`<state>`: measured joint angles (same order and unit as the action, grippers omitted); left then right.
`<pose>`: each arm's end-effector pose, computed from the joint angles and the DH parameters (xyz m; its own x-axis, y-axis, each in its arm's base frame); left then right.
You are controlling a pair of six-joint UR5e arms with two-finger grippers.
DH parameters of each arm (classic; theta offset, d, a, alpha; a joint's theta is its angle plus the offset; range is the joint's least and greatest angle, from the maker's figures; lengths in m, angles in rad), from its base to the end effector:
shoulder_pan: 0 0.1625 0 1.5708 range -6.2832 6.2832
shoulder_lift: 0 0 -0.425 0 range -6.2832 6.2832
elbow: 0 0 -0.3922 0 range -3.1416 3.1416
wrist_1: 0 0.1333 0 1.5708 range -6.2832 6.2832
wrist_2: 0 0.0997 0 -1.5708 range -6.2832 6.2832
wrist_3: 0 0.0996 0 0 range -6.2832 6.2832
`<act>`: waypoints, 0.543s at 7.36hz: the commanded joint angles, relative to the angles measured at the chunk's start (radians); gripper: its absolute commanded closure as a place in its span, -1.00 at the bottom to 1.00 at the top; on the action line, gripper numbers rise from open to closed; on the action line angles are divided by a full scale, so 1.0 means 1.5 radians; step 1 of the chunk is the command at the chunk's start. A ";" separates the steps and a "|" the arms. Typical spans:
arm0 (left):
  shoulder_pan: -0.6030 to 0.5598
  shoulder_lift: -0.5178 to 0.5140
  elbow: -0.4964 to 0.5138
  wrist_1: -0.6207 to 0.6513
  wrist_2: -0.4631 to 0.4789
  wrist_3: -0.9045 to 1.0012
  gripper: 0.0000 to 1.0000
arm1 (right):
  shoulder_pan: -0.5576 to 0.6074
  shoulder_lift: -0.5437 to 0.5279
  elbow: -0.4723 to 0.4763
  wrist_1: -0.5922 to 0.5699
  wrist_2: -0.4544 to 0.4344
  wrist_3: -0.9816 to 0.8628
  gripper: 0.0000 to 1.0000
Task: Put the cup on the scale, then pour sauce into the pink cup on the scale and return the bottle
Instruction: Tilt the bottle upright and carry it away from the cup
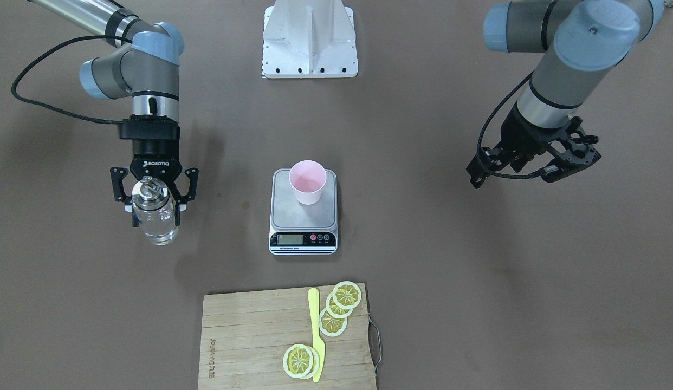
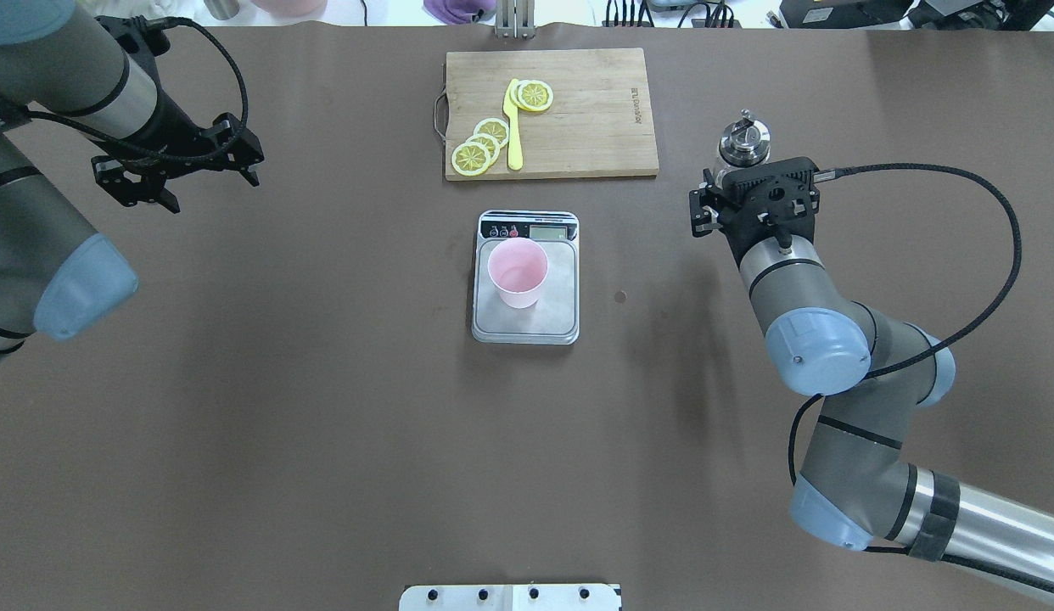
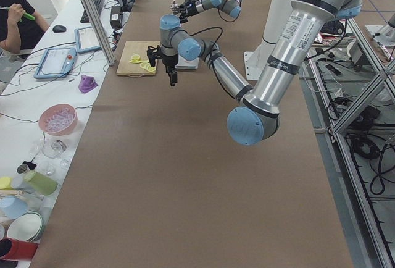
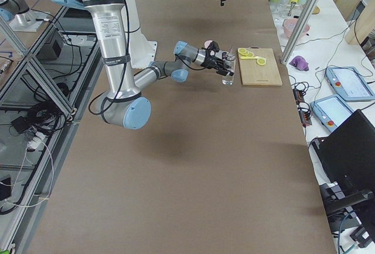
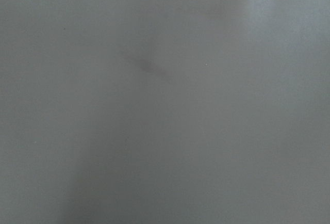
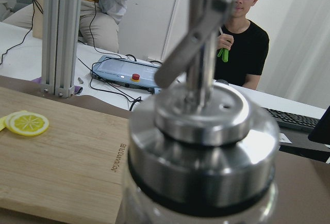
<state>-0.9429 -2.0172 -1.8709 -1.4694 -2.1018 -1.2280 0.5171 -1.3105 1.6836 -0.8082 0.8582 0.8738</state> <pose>0.2870 -0.5364 0.2882 0.6165 -0.3559 -0.7023 0.3310 0.9265 -0.1790 -0.4104 -0.4617 0.3716 0.8519 -0.0743 0.5184 -0.4468 0.4134 0.7934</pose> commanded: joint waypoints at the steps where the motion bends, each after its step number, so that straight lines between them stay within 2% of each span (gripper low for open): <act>1: 0.000 -0.001 0.000 0.001 0.000 0.001 -0.97 | 0.045 -0.008 -0.100 0.150 0.050 0.021 1.00; 2: 0.000 -0.003 0.000 0.001 0.000 0.001 -0.97 | 0.073 -0.007 -0.130 0.191 0.090 0.021 1.00; 3: 0.000 -0.003 0.000 0.001 0.000 0.001 -0.97 | 0.091 -0.006 -0.132 0.192 0.114 0.026 1.00; 4: 0.000 -0.005 0.001 0.001 0.000 0.001 -0.97 | 0.090 -0.007 -0.137 0.192 0.115 0.062 1.00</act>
<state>-0.9433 -2.0222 -1.8713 -1.4681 -2.1016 -1.2272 0.6365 -1.3201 1.4950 -0.5354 1.0074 0.9225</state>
